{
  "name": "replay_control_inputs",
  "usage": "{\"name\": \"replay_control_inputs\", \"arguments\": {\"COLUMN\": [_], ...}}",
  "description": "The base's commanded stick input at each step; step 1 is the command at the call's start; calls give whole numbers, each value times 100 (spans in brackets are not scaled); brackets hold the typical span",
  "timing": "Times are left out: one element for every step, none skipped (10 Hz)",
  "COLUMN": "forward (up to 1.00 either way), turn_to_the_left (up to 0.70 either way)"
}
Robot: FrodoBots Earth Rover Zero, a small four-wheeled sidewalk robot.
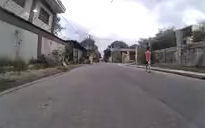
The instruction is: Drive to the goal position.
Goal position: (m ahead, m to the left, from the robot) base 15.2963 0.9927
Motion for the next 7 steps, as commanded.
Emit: {"name": "replay_control_inputs", "arguments": {"forward": [100, 100, 100, 100, 100, 100, 100], "turn_to_the_left": [4, 4, 4, 4, 4, 4, 4]}}
